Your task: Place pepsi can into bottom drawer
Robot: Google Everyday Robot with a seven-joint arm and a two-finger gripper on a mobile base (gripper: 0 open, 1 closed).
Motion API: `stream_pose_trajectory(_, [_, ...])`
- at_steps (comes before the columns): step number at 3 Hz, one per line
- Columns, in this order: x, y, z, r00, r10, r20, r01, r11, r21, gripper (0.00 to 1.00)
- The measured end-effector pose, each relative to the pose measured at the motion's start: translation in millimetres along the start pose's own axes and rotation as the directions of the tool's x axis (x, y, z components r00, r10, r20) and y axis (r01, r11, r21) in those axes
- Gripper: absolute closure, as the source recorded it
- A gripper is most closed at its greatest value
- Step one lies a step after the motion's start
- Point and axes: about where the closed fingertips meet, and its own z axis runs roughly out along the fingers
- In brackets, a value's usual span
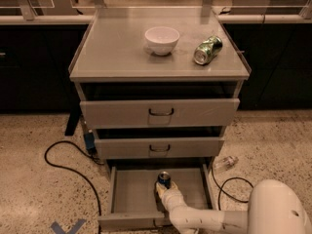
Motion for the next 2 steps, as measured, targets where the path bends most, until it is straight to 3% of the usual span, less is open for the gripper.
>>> stream_pose_trajectory(2, [0.0,0.0,0.0,1.0,0.0,0.0,0.0,1.0,0.0,0.11])
